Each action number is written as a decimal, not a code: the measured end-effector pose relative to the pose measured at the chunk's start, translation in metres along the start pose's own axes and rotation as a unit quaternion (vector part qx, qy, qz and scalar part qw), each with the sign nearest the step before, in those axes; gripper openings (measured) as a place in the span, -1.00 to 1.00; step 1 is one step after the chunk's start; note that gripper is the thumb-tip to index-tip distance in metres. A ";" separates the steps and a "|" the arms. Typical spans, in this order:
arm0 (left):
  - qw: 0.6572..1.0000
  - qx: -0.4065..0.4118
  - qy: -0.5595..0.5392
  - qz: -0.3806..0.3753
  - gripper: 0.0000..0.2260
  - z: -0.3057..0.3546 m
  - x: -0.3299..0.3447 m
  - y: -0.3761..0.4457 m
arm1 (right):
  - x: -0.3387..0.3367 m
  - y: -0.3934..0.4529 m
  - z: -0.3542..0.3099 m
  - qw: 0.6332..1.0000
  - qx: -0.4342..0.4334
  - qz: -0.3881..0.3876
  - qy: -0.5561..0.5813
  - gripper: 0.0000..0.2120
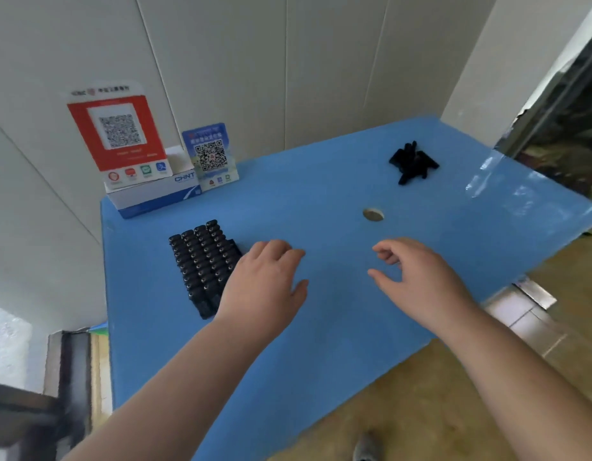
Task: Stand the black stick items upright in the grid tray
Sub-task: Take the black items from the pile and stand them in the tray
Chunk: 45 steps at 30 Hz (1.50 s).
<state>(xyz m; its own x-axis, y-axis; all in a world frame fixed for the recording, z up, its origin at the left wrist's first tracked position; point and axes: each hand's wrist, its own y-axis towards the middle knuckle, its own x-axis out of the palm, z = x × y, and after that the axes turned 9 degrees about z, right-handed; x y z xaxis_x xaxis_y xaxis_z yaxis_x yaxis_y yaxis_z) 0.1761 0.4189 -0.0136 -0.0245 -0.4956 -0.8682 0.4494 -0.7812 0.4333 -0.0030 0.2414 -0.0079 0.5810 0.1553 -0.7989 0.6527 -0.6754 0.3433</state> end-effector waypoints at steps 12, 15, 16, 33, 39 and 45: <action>0.995 0.078 -0.009 -0.061 -0.53 0.108 0.047 0.043 | -0.084 -0.032 0.098 0.982 0.129 0.015 -0.135 -0.57; 0.994 0.082 -0.006 -0.070 -0.52 0.140 0.063 0.055 | -0.106 -0.030 0.126 0.980 0.136 0.019 -0.142 -0.57; 0.994 0.086 -0.002 -0.071 -0.52 0.152 0.068 0.059 | -0.113 -0.028 0.137 0.980 0.133 0.022 -0.146 -0.56; 0.998 -0.023 0.030 -0.058 -0.50 0.315 0.148 0.141 | -0.192 0.029 0.304 0.988 0.061 -0.069 -0.122 -0.51; 0.997 -0.027 0.027 -0.067 -0.50 0.320 0.177 0.177 | -0.185 0.074 0.329 0.986 0.017 -0.084 -0.144 -0.54; 0.996 -0.043 0.024 -0.078 -0.50 0.296 0.211 0.229 | -0.172 0.139 0.351 0.978 -0.004 -0.094 -0.185 -0.55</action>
<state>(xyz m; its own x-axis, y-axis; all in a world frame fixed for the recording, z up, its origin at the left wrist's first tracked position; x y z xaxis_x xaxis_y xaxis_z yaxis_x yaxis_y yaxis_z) 0.0095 0.0233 -0.0258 -0.0574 -0.3505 -0.9348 0.5186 -0.8105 0.2721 -0.1829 -0.1320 0.0039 0.2360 0.0029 -0.9717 0.7358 -0.6537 0.1768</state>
